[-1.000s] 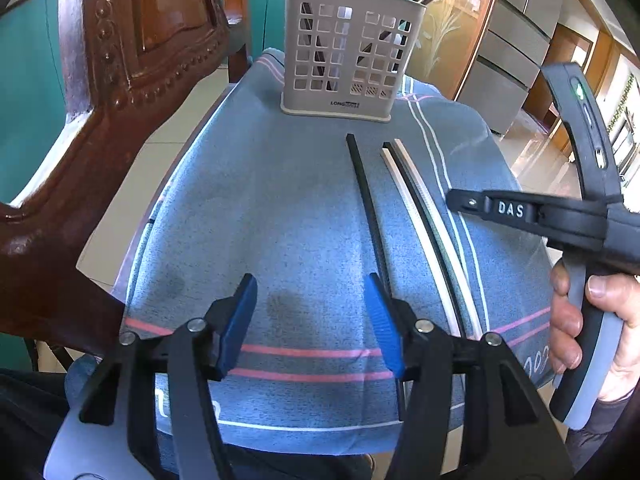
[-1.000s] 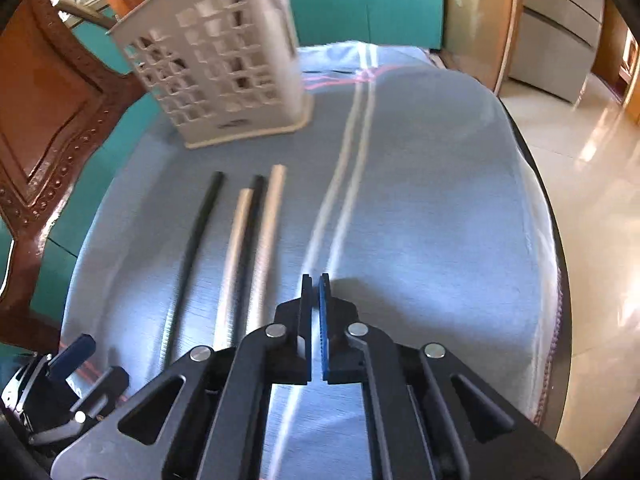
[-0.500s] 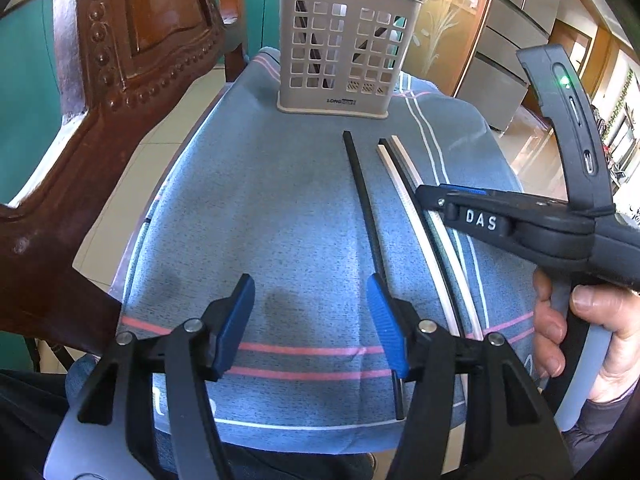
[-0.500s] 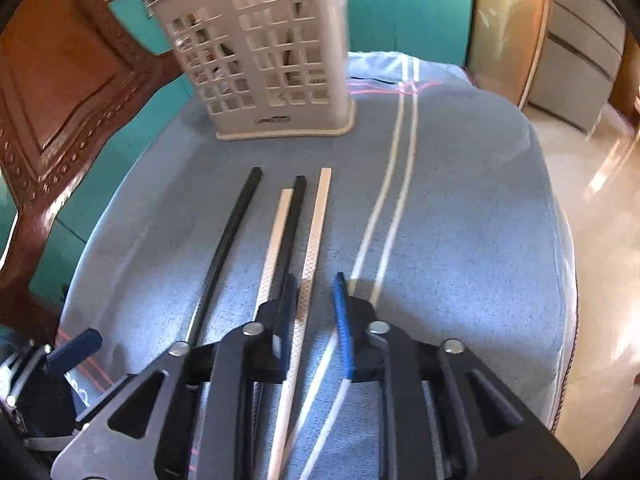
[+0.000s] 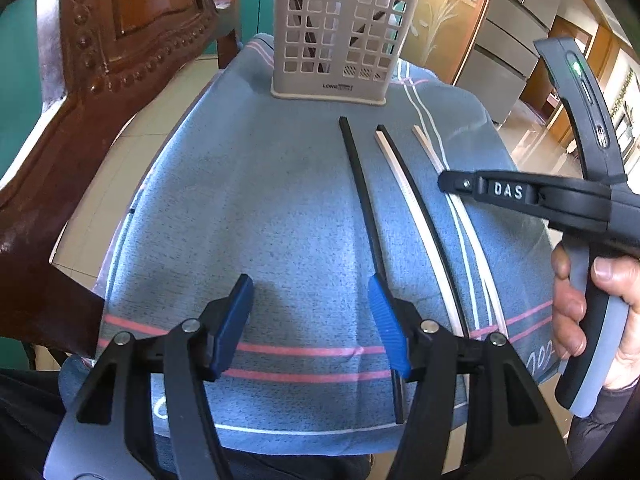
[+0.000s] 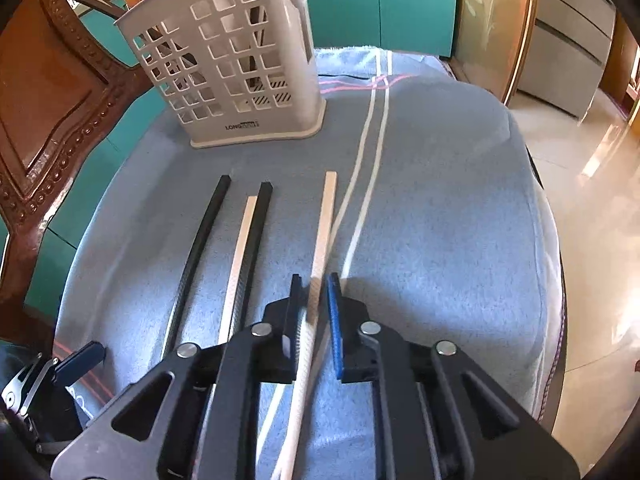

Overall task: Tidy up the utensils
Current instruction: 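Close the right tool on the light wooden chopstick, then hold the light chopstick in the right tool while the left tool moves over a black chopstick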

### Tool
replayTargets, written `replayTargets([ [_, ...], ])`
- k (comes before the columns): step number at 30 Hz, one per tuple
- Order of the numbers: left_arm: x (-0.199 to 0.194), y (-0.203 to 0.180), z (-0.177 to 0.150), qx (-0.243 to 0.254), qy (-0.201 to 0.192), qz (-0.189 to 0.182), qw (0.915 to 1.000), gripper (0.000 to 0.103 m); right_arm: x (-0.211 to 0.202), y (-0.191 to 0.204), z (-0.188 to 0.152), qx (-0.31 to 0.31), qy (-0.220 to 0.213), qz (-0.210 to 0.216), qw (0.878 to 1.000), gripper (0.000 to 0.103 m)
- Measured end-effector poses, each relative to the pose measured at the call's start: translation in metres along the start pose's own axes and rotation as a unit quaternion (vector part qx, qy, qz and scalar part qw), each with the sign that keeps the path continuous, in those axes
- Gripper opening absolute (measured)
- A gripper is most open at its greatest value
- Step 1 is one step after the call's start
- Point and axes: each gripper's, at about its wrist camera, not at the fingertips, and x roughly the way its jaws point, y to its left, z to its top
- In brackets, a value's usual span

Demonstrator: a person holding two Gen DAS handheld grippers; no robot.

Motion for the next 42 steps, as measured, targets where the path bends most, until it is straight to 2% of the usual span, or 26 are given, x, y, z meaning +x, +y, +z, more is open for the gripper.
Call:
replayTargets([
  [2, 0.0, 0.0, 0.0, 0.003, -0.004, 0.003, 1.0, 0.06, 0.002, 0.004, 0.003, -0.009, -0.001, -0.005, 1.0, 0.022],
  [5, 0.001, 0.0, -0.001, 0.002, -0.002, 0.004, 1.0, 0.061, 0.004, 0.008, 0.005, -0.018, -0.004, -0.011, 1.0, 0.023],
  [6, 0.001, 0.0, 0.0, 0.002, -0.002, 0.005, 1.0, 0.061, 0.004, 0.008, 0.005, -0.019, -0.006, -0.012, 1.0, 0.023],
  [8, 0.003, -0.001, 0.004, 0.003, -0.002, 0.005, 1.0, 0.061, 0.004, 0.005, 0.004, -0.013, -0.004, -0.011, 1.0, 0.008],
  [11, 0.008, -0.003, 0.014, 0.01, -0.007, 0.001, 0.9999, 0.061, 0.001, -0.004, 0.003, 0.002, 0.006, 0.005, 1.0, 0.007],
  [15, 0.02, -0.006, 0.029, 0.012, -0.004, -0.002, 0.9999, 0.061, -0.004, -0.012, -0.001, -0.001, 0.017, -0.01, 1.0, 0.007],
  [20, 0.031, -0.007, 0.042, 0.012, 0.003, -0.006, 0.9999, 0.061, -0.006, -0.02, -0.003, 0.003, 0.022, -0.008, 1.0, 0.007],
  [30, 0.039, -0.014, 0.049, 0.027, 0.009, 0.001, 0.9996, 0.062, -0.006, -0.017, -0.003, -0.003, 0.01, -0.023, 1.0, 0.012],
  [35, 0.041, -0.015, 0.052, 0.028, 0.01, 0.002, 0.9996, 0.062, -0.005, -0.012, -0.004, -0.013, 0.007, -0.025, 1.0, 0.021],
  [42, 0.041, -0.019, 0.048, 0.042, 0.005, 0.011, 0.999, 0.064, -0.005, -0.008, -0.006, -0.023, 0.0, -0.032, 0.999, 0.023],
])
